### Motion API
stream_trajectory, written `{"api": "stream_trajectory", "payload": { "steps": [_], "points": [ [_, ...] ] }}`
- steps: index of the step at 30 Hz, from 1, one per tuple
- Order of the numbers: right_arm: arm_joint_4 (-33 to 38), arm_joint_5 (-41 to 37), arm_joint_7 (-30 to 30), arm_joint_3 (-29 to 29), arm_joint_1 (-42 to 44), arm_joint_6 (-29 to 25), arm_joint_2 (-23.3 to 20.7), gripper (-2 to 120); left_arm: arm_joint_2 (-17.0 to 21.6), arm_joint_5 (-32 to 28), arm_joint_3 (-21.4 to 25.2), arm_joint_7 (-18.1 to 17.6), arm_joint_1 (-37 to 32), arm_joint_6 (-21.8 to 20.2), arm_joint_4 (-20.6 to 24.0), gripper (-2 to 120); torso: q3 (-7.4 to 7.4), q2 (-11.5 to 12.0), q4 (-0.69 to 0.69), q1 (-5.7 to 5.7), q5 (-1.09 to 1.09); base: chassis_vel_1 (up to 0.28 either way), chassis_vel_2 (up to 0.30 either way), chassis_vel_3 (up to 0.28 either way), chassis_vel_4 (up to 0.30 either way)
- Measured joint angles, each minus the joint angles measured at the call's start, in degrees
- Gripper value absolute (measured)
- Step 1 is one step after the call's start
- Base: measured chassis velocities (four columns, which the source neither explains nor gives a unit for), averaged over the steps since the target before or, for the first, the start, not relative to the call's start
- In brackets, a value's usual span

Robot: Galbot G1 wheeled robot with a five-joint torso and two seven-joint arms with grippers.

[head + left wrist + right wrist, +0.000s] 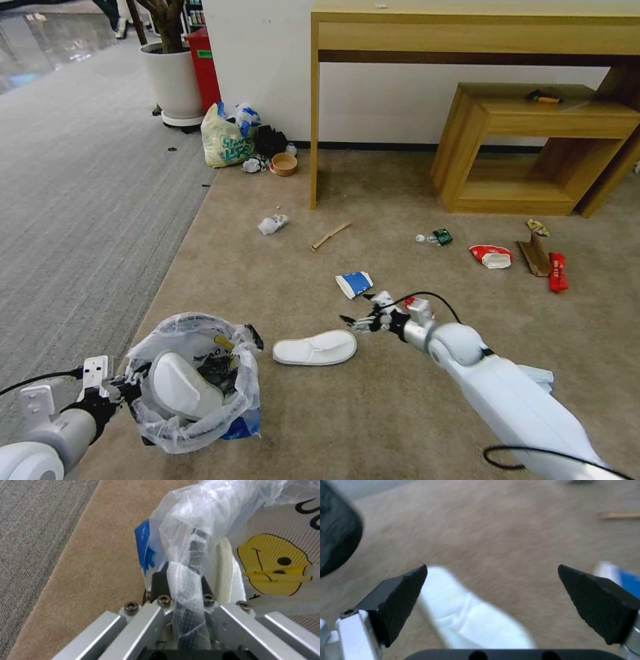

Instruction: Pick up the trash bin and place the garbage on the floor into it.

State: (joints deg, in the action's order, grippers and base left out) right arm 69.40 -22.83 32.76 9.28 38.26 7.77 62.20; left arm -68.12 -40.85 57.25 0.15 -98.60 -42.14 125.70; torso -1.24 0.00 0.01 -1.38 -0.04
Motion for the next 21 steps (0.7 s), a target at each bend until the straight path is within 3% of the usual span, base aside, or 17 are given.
{"api": "stream_trajectory", "payload": {
  "steps": [8, 17, 21],
  "points": [
    [-11.6, 8.0, 7.3, 4.9, -4.7, -1.4, 5.3, 100, 0.0, -0.1, -0.2, -0.1, -0.1, 0.0, 0.0, 0, 0.00, 0.0, 0.00, 0.00, 0.02, 0.000, 0.000, 0.000, 0.000],
    [-17.5, 13.7, 10.2, 4.8, -5.8, -2.7, 6.3, 100, 0.0, -0.1, -0.8, -0.2, -0.3, 0.0, 0.0, 0, 0.00, 0.0, -0.01, 0.00, 0.01, 0.000, 0.000, 0.000, 0.000],
    [-20.5, 15.5, 10.9, 4.2, -6.4, -3.9, 7.1, 94, 0.0, -0.1, -1.2, -0.6, -0.3, 0.0, 0.2, 0, 0.00, 0.0, -0.02, 0.00, 0.01, 0.000, 0.000, 0.000, 0.000]
  ]
}}
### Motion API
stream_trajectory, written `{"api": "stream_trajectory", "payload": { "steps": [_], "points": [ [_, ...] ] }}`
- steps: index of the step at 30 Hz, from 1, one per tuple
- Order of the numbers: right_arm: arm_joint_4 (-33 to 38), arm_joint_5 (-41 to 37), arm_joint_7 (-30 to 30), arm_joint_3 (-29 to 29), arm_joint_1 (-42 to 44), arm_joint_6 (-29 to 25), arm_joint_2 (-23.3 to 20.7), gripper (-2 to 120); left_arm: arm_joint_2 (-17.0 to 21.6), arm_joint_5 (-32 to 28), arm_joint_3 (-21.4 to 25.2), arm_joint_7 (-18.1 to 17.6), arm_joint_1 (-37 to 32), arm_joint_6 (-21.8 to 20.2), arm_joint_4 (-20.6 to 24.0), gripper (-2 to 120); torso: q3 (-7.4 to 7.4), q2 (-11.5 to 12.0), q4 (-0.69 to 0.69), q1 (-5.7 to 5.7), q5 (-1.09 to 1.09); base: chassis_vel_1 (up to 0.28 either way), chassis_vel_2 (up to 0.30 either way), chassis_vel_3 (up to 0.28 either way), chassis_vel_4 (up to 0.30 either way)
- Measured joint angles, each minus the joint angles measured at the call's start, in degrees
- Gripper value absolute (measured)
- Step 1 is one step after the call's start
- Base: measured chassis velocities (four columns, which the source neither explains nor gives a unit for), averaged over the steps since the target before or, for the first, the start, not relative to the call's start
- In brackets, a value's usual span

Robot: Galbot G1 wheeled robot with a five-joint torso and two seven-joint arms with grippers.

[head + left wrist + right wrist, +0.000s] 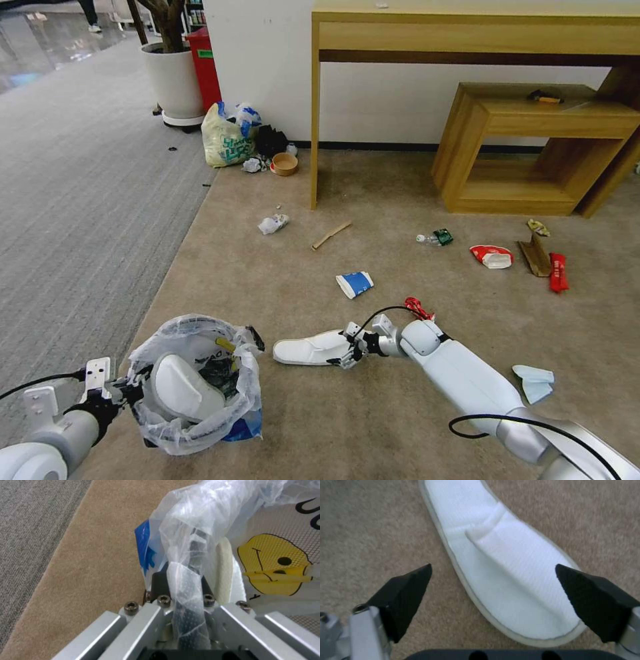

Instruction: Pick up the trash bin and place the garbage on the floor into it.

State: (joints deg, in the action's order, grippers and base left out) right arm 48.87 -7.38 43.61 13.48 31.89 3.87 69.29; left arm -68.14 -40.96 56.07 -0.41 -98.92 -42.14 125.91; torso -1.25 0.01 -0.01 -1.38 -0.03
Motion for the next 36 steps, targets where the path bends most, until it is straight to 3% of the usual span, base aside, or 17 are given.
{"api": "stream_trajectory", "payload": {
  "steps": [9, 16, 31, 34, 36],
  "points": [
    [-5.7, 1.4, 0.1, -0.5, -1.6, -2.3, 3.2, 84, 0.0, -0.1, -0.2, -0.2, -0.5, 0.0, 0.3, 0, 0.01, 0.0, 0.00, 0.00, 0.00, 0.000, 0.000, 0.000, 0.000],
    [-9.0, 2.8, -0.2, -0.7, -2.6, -2.9, 5.6, 69, 0.0, -0.3, -0.2, -0.2, -0.5, 0.0, 0.3, 0, 0.01, 0.0, 0.01, 0.00, 0.00, 0.000, 0.000, 0.000, 0.000],
    [-12.7, 5.3, 0.2, -2.0, -3.4, -3.3, 7.7, 66, 0.4, -1.0, 0.0, -0.3, -0.2, 0.0, 0.1, 0, 0.00, 0.0, 0.01, 0.00, 0.00, 0.000, 0.000, 0.000, 0.000],
    [-12.8, 5.4, 0.1, -2.1, -3.4, -3.3, 7.8, 58, 0.4, -1.0, 0.0, -0.3, -0.2, 0.0, 0.1, 0, 0.01, 0.0, 0.01, 0.00, 0.00, 0.000, 0.000, 0.000, 0.000],
    [-13.0, 5.5, -0.1, -2.2, -3.4, -3.4, 7.9, 45, 0.3, -1.0, -0.1, -0.3, -0.2, 0.0, 0.1, 0, 0.00, 0.0, 0.01, 0.00, 0.00, 0.000, 0.000, 0.000, 0.000]
  ]
}}
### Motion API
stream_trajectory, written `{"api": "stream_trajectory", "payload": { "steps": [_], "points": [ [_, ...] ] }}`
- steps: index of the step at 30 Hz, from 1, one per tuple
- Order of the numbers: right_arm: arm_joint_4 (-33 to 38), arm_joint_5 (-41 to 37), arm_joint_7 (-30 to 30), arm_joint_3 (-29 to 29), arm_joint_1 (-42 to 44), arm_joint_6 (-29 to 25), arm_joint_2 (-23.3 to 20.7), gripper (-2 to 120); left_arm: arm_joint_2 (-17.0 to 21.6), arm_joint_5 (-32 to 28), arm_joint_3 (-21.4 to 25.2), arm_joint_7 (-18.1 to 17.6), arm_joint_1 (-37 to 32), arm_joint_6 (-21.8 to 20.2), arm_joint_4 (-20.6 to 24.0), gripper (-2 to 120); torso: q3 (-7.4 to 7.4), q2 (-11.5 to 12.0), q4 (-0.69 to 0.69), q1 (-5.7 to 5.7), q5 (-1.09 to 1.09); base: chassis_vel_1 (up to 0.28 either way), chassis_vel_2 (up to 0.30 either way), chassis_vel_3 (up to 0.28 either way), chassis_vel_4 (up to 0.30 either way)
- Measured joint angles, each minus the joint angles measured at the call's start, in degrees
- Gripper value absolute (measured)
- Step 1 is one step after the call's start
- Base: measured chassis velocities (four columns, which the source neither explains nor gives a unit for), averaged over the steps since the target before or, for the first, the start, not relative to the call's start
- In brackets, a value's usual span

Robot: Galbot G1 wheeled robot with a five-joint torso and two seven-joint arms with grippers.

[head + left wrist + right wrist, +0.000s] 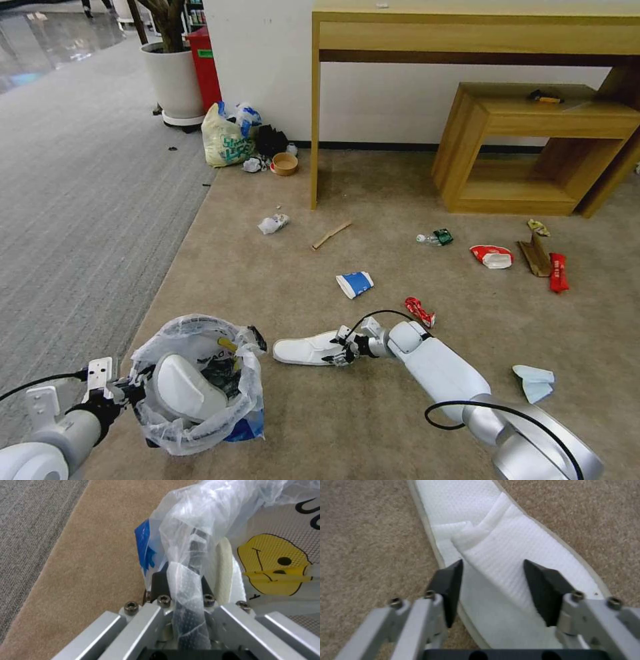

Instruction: Pick up the trash bin and place the garbage on the floor into it.

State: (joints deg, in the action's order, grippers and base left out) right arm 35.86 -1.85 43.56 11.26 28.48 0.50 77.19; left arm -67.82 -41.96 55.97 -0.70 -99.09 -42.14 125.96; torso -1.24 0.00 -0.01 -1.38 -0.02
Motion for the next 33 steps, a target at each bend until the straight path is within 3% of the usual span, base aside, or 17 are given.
{"api": "stream_trajectory", "payload": {
  "steps": [2, 4, 14, 22, 33],
  "points": [
    [0.0, 0.0, 0.0, -0.1, 0.0, 0.0, 0.0, 43, 0.0, 0.0, 0.0, 0.0, 0.0, 0.0, 0.0, 0, 0.00, 0.0, 0.00, 0.00, 0.00, 0.000, 0.000, 0.000, 0.000],
    [0.0, 0.1, -0.2, -0.2, 0.1, -0.1, 0.1, 32, 0.0, 0.0, 0.0, 0.0, 0.0, 0.0, 0.0, 0, 0.00, 0.0, 0.00, 0.00, 0.00, 0.000, 0.000, 0.000, 0.000],
    [-0.2, 0.3, -0.7, -0.7, 0.4, -0.2, 0.5, 0, 0.1, 0.0, 0.0, 0.0, 0.1, 0.0, -0.1, 0, 0.00, 0.0, 0.00, 0.00, 0.00, 0.000, 0.000, 0.000, 0.000],
    [1.1, 0.2, -1.0, -2.1, 1.0, -0.4, 0.3, 0, 0.3, 0.0, -0.1, 0.0, 0.2, 0.0, -0.2, 0, 0.00, 0.0, 0.00, 0.00, 0.00, 0.000, 0.000, 0.000, 0.000],
    [9.5, -2.5, -3.1, -7.9, 3.2, 0.5, -1.2, 0, 0.7, -0.1, 0.0, 0.0, 0.5, 0.0, -0.4, 0, 0.00, 0.0, 0.00, 0.00, 0.00, 0.000, 0.000, 0.000, 0.000]
  ]
}}
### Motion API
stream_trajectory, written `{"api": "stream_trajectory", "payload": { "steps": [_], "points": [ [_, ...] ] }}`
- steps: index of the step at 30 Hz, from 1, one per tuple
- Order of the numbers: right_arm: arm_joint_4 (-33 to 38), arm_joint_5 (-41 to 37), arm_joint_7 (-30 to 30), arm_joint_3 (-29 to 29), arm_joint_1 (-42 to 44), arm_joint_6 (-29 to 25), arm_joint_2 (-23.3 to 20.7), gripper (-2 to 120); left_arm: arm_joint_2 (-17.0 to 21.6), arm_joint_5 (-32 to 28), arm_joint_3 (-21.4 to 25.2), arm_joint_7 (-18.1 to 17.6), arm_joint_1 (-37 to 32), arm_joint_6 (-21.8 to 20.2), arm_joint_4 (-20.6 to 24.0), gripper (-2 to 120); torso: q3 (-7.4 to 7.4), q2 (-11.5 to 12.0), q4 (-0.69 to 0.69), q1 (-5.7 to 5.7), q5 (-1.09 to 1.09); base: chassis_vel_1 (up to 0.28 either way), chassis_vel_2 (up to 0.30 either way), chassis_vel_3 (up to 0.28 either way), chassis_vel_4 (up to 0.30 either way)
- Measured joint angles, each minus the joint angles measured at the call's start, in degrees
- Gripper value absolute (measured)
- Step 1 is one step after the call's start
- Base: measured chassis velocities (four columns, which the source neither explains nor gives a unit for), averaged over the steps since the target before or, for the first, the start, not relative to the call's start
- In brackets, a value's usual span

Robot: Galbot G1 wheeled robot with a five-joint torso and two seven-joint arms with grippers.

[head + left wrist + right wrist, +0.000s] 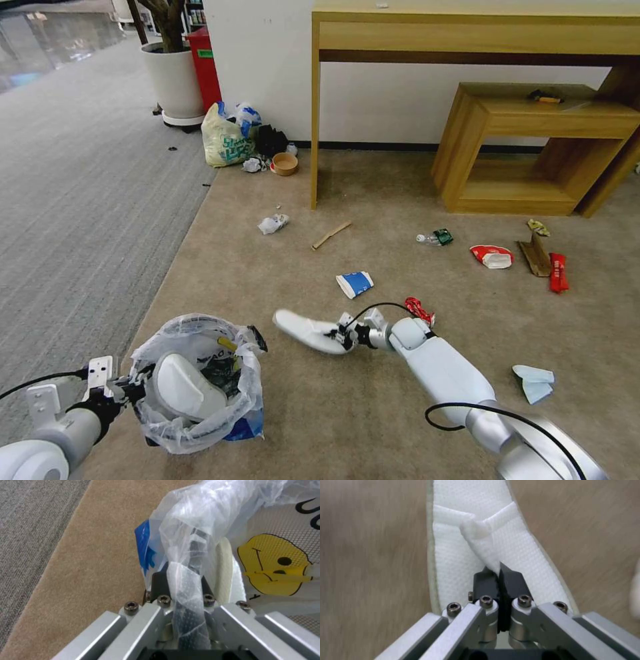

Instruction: Pick up the trash bin and place the garbage on the floor into it.

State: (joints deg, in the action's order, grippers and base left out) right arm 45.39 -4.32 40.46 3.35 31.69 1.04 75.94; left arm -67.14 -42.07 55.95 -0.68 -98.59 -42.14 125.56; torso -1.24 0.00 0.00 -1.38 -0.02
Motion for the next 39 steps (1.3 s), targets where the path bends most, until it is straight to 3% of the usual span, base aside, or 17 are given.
{"api": "stream_trajectory", "payload": {
  "steps": [1, 7, 9, 15, 17, 23, 28, 39],
  "points": [
    [5.1, -2.1, -0.8, -1.7, 0.7, 1.2, -1.0, 0, 0.2, -0.1, 0.0, 0.0, 0.1, 0.0, -0.1, 0, 0.00, 0.0, -0.01, 0.00, 0.00, 0.000, 0.000, 0.000, 0.000],
    [15.3, -7.2, -2.7, -4.6, 1.6, 3.8, -2.5, 0, 0.4, -0.2, -0.7, -0.4, 0.6, 0.0, -0.3, 0, 0.00, 0.0, -0.01, 0.00, 0.00, 0.000, 0.000, 0.000, 0.000],
    [22.4, -10.8, -3.9, -5.5, 1.7, 5.6, -3.0, 0, 0.7, -0.3, -1.4, -1.0, 0.8, 0.0, -0.4, 0, 0.00, 0.0, -0.01, 0.00, -0.01, 0.000, 0.000, 0.000, 0.000],
    [31.3, -16.7, -5.4, -4.6, 1.0, 8.0, -3.2, 0, 1.4, -0.9, -2.3, -2.4, 0.8, 0.0, 0.0, 0, 0.00, 0.0, 0.00, 0.00, -0.01, 0.000, 0.000, 0.000, 0.000],
    [36.8, -21.0, -7.4, -2.2, 0.9, 9.8, -3.3, 0, 1.7, -1.1, -2.8, -2.6, 0.8, 0.0, 0.1, 0, 0.00, 0.0, -0.01, 0.00, 0.00, 0.000, 0.000, 0.000, 0.000],
    [44.4, -24.8, -10.6, 2.6, 1.1, 12.1, -2.4, 0, 1.7, -1.2, -3.8, -3.1, 0.9, 0.0, 0.1, 0, 0.00, 0.0, 0.01, 0.00, -0.02, 0.000, 0.000, 0.000, 0.000],
    [51.9, -28.9, -15.4, 10.1, 1.7, 14.3, -1.6, 0, 2.1, -2.4, -4.8, -4.2, 1.0, 0.0, 0.9, 0, 0.00, 0.0, 0.00, 0.00, -0.01, 0.000, 0.000, 0.000, 0.000],
    [55.1, -33.0, -21.2, 20.7, 2.5, 14.8, -1.3, 0, 2.5, -2.8, -5.5, -5.1, 1.0, 0.0, 1.8, 0, 0.00, 0.0, 0.00, 0.00, 0.00, 0.000, 0.000, 0.000, 0.000]
  ]
}}
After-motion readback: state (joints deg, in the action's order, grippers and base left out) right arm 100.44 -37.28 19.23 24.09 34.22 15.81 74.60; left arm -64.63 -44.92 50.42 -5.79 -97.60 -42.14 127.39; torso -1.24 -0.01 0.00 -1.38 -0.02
